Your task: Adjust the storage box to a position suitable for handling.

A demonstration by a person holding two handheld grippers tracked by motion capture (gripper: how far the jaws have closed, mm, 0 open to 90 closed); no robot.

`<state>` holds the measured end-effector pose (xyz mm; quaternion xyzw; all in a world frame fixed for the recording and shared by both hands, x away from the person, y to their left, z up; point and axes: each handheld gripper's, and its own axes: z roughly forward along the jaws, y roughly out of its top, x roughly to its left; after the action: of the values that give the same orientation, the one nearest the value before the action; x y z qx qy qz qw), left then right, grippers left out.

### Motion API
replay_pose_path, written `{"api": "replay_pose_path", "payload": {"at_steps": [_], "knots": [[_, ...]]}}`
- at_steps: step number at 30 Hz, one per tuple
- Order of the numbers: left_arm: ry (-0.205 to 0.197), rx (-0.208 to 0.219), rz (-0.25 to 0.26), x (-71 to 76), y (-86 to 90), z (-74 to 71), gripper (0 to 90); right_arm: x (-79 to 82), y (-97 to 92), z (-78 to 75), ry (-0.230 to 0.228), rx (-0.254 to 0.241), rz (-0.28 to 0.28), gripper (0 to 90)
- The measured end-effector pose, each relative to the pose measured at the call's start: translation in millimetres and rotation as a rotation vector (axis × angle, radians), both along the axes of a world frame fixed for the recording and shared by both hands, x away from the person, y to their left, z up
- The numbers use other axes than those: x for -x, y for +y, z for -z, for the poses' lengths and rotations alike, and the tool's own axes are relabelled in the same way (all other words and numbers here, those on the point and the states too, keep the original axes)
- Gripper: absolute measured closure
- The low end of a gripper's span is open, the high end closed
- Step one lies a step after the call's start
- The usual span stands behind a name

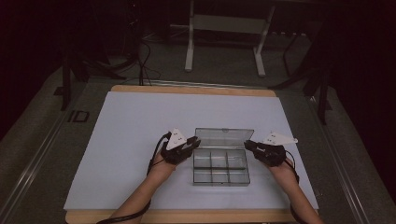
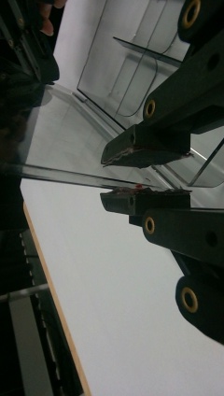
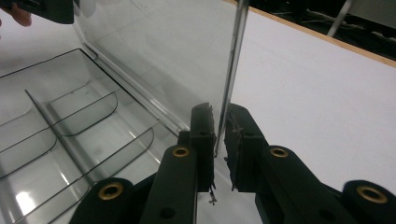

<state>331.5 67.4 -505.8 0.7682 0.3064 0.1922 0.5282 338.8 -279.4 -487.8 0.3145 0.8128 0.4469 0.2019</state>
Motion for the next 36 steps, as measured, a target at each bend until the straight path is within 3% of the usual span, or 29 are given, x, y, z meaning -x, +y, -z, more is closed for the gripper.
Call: {"api": "replay_pose_path", "payload": {"at_steps": [6,11,18,25,31,32,36], "knots": [[0.062,0.044,0.004,-9.8,1.3,1.8,75.0,-7.0,2.1,1.0,0.019,-0.012,0.015,80.2],[0.056,0.025,0.001,-12.0,-2.4,3.8,70.1,-9.9,4.4,3.2,0.027,-0.017,0.027,76.8],[0.087,0.012,0.006,-17.8,-11.5,11.6,67.9,-12.2,9.7,7.8,0.048,-0.008,0.030,72.6],[0.121,0.076,-0.016,-22.5,-10.5,16.4,66.9,-14.5,12.3,9.8,0.059,0.010,0.051,70.5],[0.186,0.114,-0.015,-28.3,-8.9,17.9,65.7,-16.5,15.1,11.5,0.066,0.022,0.059,66.9],[0.219,0.126,-0.017,-31.0,-8.6,18.3,65.7,-16.6,16.1,11.9,0.064,0.028,0.064,66.9],[0.245,0.140,-0.031,-32.5,-9.6,19.3,63.8,-17.1,18.1,13.2,0.072,0.038,0.085,65.5]]}}
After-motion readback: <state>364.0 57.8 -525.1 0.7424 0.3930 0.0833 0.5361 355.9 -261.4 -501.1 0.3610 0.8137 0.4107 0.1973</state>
